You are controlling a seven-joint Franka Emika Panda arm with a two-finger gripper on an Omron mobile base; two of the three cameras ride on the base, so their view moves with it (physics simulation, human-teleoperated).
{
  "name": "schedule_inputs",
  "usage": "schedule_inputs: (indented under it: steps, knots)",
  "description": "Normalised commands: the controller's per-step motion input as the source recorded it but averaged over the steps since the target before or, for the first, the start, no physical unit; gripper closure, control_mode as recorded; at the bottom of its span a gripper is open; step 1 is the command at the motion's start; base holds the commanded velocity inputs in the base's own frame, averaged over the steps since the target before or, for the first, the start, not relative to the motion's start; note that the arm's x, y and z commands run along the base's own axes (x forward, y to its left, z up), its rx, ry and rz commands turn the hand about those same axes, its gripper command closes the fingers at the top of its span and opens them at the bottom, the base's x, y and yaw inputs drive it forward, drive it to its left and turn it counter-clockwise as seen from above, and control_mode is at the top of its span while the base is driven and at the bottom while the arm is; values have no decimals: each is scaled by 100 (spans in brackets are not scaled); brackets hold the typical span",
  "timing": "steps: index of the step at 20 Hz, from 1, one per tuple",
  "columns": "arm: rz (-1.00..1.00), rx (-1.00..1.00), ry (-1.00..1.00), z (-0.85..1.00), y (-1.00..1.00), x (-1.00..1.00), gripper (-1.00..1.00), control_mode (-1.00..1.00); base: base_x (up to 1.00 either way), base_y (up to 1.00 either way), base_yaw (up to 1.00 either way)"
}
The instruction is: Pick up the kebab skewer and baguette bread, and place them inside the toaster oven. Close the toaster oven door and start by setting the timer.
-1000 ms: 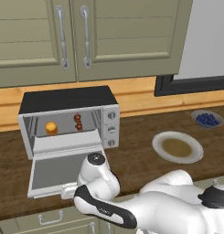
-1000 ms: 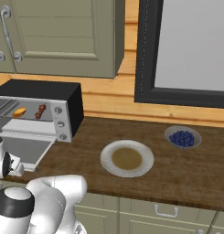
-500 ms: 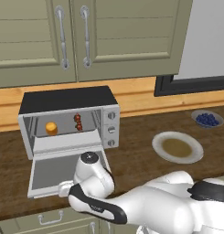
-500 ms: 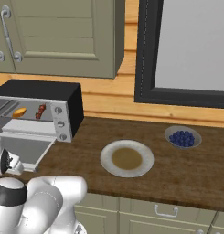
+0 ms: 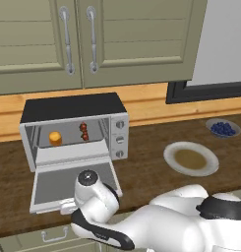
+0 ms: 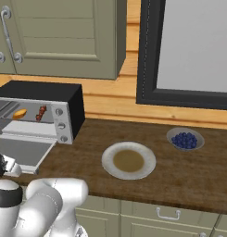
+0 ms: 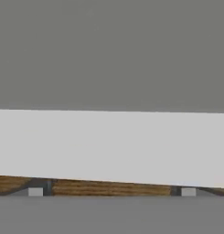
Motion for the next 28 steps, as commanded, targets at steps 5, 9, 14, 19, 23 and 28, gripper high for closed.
schedule_inputs:
  steps: [5,9,14,19,23,28]
  knots:
    - [0,0,-18,-2,0,11,-100,-100,0,0,0]
    - [0,0,-8,0,0,25,-100,-100,0,0,0]
    - [0,0,-5,3,-8,20,-100,-100,0,0,0]
    - [0,0,-5,14,-24,38,-100,-100,0,0,0]
    - [0,0,-18,32,-42,39,-100,-100,0,0,0]
    - [0,1,-17,54,-37,43,-100,-100,0,0,0]
